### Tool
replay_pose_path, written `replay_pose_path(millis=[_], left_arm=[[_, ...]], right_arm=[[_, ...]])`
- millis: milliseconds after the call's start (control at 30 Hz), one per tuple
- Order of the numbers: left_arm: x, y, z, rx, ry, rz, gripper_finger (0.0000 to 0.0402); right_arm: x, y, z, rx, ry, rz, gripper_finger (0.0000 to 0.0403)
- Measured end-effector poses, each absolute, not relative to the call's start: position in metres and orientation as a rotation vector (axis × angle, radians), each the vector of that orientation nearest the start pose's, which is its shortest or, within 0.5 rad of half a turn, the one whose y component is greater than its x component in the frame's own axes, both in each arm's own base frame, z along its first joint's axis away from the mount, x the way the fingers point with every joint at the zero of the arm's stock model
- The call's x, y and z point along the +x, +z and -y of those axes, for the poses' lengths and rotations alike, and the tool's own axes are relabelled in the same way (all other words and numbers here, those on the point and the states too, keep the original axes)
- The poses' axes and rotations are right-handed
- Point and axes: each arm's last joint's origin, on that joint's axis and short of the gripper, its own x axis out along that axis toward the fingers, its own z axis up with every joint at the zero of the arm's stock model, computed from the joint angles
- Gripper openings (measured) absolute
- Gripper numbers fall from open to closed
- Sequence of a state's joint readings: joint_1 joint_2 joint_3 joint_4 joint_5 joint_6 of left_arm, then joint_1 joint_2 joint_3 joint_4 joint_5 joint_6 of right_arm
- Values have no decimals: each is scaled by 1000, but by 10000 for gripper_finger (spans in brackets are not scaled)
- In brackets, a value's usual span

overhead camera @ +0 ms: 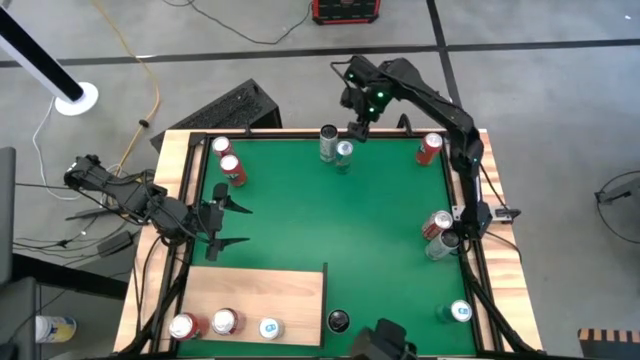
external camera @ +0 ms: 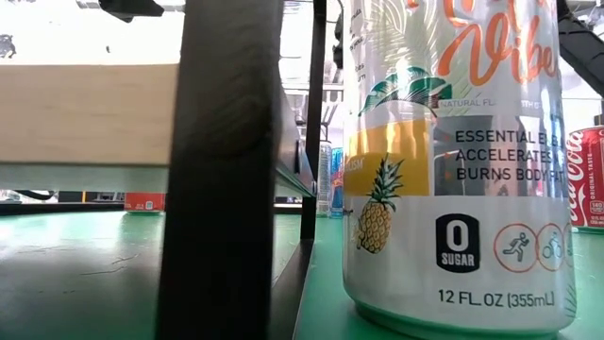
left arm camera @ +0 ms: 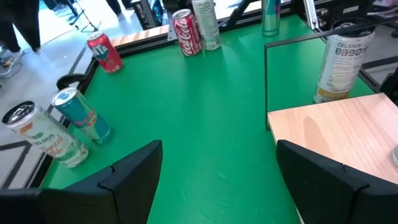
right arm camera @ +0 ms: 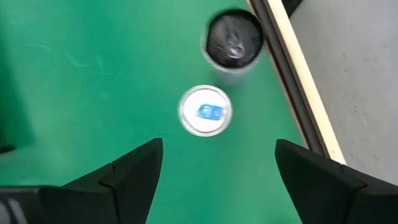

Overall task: Place canned beverage on shelf
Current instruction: Put the top white yellow soda can on the shelf

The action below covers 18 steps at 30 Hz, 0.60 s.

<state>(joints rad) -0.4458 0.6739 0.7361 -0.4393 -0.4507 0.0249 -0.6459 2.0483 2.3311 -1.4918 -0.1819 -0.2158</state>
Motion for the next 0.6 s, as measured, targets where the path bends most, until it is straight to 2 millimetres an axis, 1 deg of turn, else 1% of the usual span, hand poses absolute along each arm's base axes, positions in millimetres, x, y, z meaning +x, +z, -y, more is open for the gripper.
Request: replay_pose_path(millis=[133, 167, 233, 333, 400, 500, 600], left_arm=[[133, 309, 50, 199, -1, -340, 300], [133, 309, 50, 200, -1, -340, 300], [133, 309, 50, 205, -3, -340, 300], [133, 309, 50, 213, -10, -340, 300], [133, 309, 50, 215, -11, -335, 300], [134, 310, 50, 209, -9, -332, 300], [134, 310, 50, 192, -5, -328, 300]], right_arm=[[294, 391, 217, 275, -282, -1094, 329], [286, 392, 212, 265, -291, -1074, 329], [273, 391, 205, 229, -326, -967, 328], [256, 376, 194, 145, -381, -747, 328], [250, 364, 189, 95, -418, -573, 328], [247, 345, 184, 43, -444, -361, 328], [248, 330, 181, 6, -446, -261, 328]])
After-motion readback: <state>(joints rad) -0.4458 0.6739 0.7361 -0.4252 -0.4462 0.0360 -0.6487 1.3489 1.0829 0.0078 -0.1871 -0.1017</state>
